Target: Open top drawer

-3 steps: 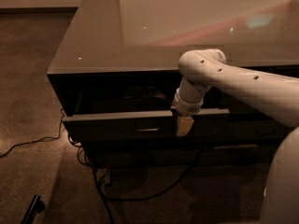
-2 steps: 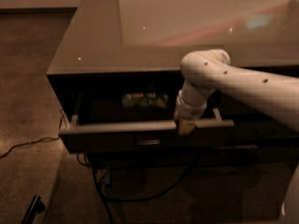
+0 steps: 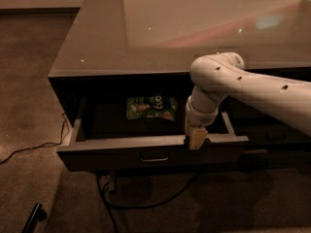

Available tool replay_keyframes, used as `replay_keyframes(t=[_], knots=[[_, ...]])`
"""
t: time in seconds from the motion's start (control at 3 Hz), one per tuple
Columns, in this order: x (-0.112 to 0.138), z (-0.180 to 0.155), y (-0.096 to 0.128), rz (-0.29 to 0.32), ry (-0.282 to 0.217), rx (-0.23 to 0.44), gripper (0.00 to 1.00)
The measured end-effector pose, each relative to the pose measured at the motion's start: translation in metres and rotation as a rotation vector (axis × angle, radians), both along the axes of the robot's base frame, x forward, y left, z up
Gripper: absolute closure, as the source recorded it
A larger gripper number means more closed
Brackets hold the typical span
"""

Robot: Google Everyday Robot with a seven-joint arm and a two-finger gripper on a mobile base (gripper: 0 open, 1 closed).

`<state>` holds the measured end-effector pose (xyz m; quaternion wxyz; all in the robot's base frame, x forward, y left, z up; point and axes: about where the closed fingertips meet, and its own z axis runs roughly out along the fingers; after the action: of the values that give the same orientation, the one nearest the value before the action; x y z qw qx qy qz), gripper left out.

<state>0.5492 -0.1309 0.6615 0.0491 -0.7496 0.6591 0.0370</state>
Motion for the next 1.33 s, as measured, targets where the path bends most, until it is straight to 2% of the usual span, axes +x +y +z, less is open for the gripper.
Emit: replay_keyframes(t=[1.0,1.33], knots=[[0.0000,-0.0001,0.0000,0.000,0.000,0.000,0.16],[-0.0013,-0.0001,0.0017,0.022,-0.017,0.011,0.00]])
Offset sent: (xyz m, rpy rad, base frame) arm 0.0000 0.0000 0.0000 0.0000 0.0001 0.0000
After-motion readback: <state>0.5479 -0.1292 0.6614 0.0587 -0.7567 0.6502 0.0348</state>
